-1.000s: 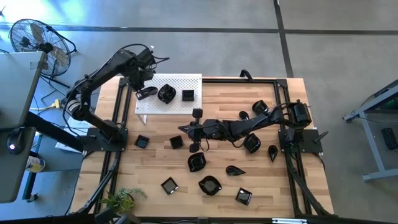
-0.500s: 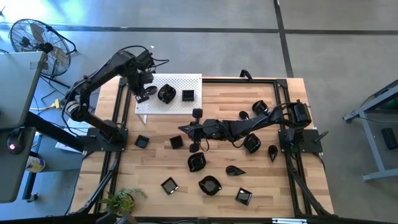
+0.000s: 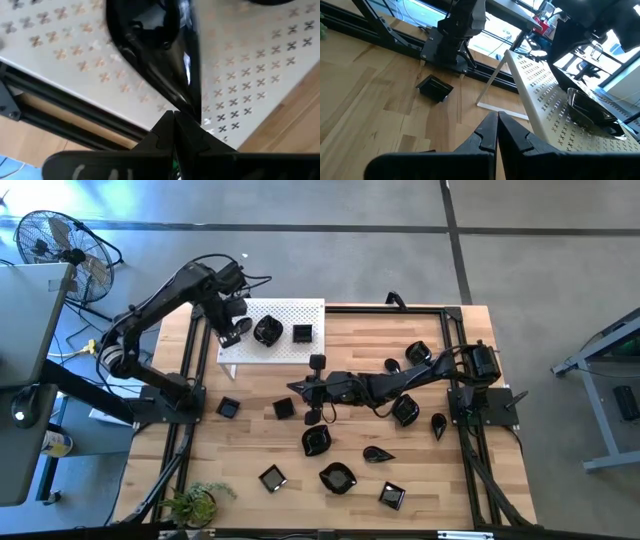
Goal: Pick & Place Mini shaped plates
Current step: Stack the drop-shaped plate on top of the drop-shaped plate on the shelf
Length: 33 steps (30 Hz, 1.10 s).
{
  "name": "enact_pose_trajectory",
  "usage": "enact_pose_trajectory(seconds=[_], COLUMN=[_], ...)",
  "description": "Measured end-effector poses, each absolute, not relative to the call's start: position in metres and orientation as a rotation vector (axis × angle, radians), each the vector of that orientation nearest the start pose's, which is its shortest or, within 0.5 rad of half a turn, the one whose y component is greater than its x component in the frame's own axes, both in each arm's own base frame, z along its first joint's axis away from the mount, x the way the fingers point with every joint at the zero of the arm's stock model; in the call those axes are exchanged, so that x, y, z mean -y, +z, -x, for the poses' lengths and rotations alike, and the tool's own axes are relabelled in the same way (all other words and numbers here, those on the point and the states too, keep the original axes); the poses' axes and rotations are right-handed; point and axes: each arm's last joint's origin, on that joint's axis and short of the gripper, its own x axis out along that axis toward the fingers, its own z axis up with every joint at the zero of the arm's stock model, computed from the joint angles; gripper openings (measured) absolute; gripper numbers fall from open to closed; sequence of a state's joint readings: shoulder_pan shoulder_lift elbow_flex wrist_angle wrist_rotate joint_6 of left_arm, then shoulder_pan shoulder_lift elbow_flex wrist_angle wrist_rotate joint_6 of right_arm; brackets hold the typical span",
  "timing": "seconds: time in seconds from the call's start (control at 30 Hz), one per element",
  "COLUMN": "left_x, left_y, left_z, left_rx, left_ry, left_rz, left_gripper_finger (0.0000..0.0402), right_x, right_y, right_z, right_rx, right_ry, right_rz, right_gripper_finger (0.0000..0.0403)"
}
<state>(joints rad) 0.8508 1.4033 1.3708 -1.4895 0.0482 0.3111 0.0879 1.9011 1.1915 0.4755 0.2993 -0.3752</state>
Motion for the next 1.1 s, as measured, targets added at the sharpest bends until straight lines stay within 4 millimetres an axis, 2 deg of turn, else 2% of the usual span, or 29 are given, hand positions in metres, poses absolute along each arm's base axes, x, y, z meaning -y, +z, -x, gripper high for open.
enact_pose_trajectory(seconds=[0.33,0.5,0.73,0.97,1.1], left_x=[-0.158,-0.158,-0.166,-0.187,-0.188], left_y=[0.319,0.324,0.337,0.342,0.338], left_z=[-0.166,-0.164,-0.163,-0.164,-0.165], left_rx=[-1.457,-1.428,-1.267,-1.127,-1.120], left_ry=[0.349,0.373,0.412,0.498,0.501], left_rz=[0.361,0.337,0.275,0.221,0.215], left_gripper_finger=[0.0000,0.0000,0.0000,0.0000,0.0000], right_x=[-0.029,-0.029,-0.029,-0.029,-0.029], right_y=[0.217,0.217,0.217,0.217,0.217], right_z=[-0.423,-0.423,-0.423,-0.423,-0.423], right_rx=[-0.267,-0.267,-0.265,-0.264,-0.264], right_ry=[-0.165,-0.165,-0.154,-0.146,-0.146], right_rz=[0.417,0.417,0.416,0.415,0.415], right_gripper_finger=[0.0001,0.0002,0.0002,0.0002,0.0001])
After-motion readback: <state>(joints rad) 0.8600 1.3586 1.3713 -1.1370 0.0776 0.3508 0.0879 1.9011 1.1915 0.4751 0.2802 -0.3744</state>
